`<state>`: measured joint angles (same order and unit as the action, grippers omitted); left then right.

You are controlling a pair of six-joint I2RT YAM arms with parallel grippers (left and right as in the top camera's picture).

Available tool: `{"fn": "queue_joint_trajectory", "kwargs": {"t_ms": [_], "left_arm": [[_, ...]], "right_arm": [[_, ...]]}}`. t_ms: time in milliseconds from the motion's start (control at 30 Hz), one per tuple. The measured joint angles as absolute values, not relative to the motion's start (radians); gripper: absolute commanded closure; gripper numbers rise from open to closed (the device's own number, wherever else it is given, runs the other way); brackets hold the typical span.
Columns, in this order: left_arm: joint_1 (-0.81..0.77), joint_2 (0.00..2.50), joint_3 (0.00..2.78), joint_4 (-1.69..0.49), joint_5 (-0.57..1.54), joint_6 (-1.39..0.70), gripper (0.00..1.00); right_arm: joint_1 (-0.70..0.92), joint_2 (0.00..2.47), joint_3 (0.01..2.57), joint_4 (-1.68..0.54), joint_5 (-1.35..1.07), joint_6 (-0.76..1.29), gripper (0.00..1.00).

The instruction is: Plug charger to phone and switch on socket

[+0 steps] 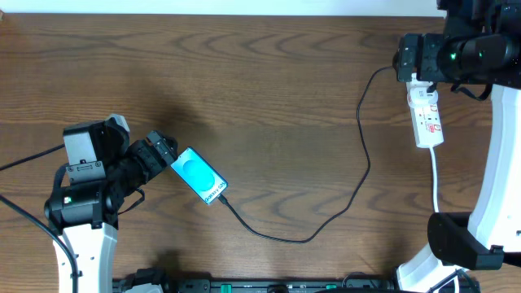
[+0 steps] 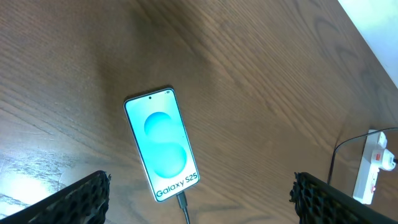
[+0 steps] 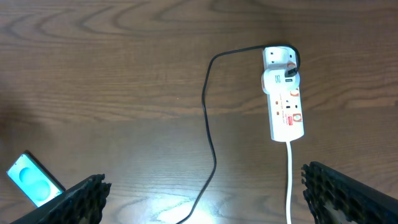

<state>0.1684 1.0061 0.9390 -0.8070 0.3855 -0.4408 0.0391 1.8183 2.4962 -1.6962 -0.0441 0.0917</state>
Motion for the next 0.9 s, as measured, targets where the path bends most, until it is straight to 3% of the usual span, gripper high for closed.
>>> {"fn": "queue_joint_trajectory", "kwargs": {"t_ms": [367,600,900], "left_arm": [[0.168,1.006,0.939,-0.831,0.382,-0.440,0.06],[0.168,0.903,0.891,-0.853,0.276,-0.390,0.06],[0.080,0.453,0.546,-0.416,0.245,-0.177,0.06]], "right_arm": [[0.039,1.818,2.496,-1.696,-0.044,0.092,0.01],[0.039,1.818,2.495,-1.696,-0.044,0.092,0.01],[0.039,1.818,2.492,-1.696,-0.044,0.093,0.01]]}}
